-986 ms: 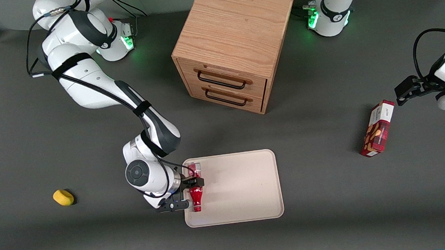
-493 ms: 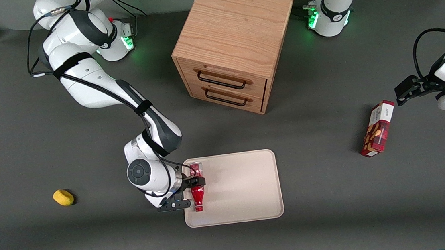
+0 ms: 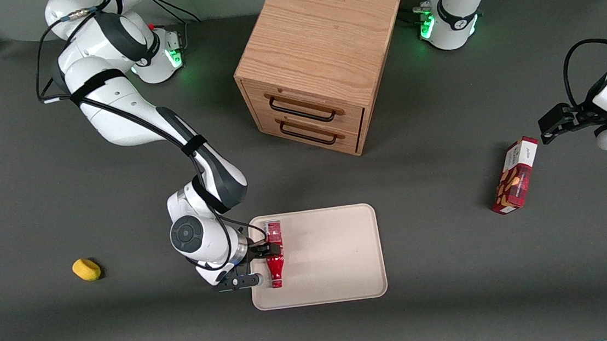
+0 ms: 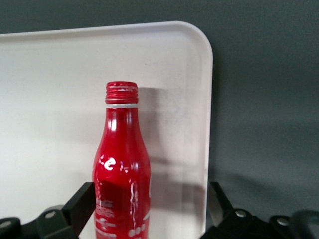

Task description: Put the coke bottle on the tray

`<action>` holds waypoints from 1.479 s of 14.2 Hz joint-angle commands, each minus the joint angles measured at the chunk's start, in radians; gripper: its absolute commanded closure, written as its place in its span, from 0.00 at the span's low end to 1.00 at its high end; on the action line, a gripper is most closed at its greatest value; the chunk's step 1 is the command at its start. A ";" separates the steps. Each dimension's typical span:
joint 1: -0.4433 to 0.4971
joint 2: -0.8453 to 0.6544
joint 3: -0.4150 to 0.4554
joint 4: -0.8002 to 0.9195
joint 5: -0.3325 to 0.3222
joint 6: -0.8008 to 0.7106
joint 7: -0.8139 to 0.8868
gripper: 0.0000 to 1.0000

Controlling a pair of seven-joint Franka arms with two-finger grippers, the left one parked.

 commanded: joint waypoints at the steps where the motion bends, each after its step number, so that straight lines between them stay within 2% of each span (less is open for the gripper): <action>1: 0.020 -0.013 -0.016 0.002 0.014 -0.007 -0.011 0.00; 6: 0.003 -0.082 -0.016 -0.062 0.011 -0.007 -0.006 0.00; 10: -0.080 -0.295 -0.018 -0.234 0.011 -0.053 -0.003 0.00; 14: -0.170 -0.525 -0.018 -0.366 0.011 -0.170 -0.017 0.00; 17: -0.216 -0.675 -0.016 -0.421 0.011 -0.312 -0.022 0.00; 19: -0.241 -0.769 -0.013 -0.476 0.014 -0.354 -0.029 0.00; 21: -0.270 -0.856 -0.015 -0.551 0.020 -0.356 -0.107 0.00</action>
